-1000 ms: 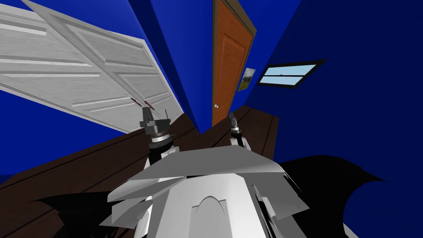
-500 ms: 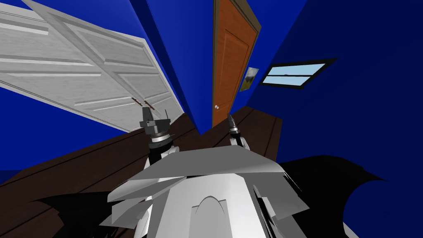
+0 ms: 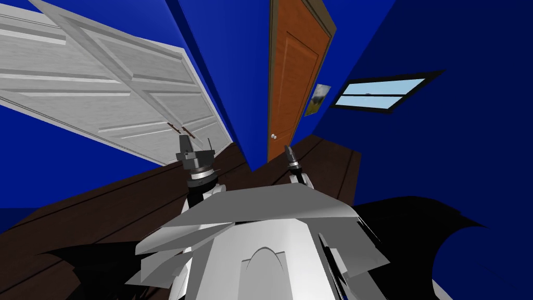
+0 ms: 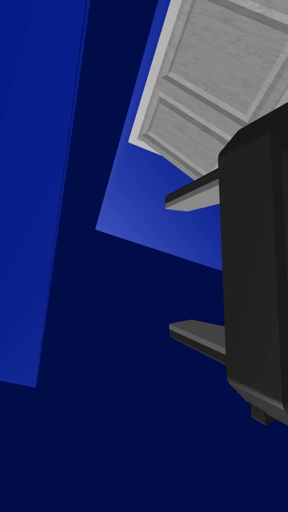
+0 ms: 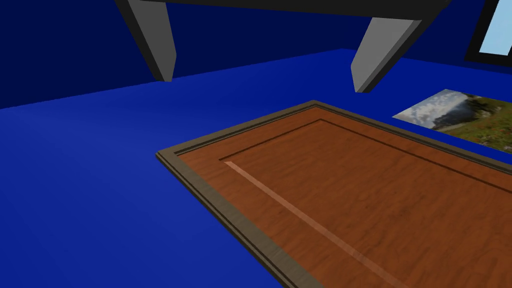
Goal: Pull the door open
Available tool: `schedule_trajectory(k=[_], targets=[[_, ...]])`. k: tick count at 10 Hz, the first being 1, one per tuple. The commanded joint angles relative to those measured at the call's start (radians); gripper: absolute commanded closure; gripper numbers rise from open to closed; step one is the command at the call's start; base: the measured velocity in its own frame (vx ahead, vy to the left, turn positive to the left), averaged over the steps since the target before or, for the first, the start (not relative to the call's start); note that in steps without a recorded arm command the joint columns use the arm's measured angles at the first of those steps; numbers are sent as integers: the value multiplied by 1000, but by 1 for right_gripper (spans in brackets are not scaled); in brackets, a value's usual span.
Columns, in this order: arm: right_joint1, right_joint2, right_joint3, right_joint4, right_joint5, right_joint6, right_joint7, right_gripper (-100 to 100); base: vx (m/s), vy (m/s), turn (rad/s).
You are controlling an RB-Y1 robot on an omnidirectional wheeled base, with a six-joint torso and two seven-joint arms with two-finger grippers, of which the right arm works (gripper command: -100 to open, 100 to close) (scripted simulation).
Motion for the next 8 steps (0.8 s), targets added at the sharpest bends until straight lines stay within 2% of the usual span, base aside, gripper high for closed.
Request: schedule_trajectory(k=[1, 8], targets=[[-15, -3, -7, 43, 12, -12, 32, -100, 81, -60, 48], [-56, -6, -28, 187, 68, -46, 162, -100, 91, -69, 59]])
